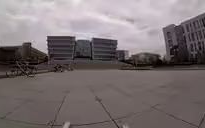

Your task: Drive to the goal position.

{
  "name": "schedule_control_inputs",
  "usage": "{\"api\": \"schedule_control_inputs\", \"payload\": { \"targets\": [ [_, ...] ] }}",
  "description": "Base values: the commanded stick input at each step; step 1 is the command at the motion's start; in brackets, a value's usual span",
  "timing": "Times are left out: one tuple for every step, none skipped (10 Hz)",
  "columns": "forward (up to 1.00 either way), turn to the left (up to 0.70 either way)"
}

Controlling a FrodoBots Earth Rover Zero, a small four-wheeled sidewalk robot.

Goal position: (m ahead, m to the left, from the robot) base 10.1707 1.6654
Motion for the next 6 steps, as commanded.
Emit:
{"api": "schedule_control_inputs", "payload": {
  "targets": [
    [0.7,0.0],
    [0.7,0.0],
    [0.7,0.0],
    [0.7,0.0],
    [0.7,0.0],
    [0.7,0.0]
  ]
}}
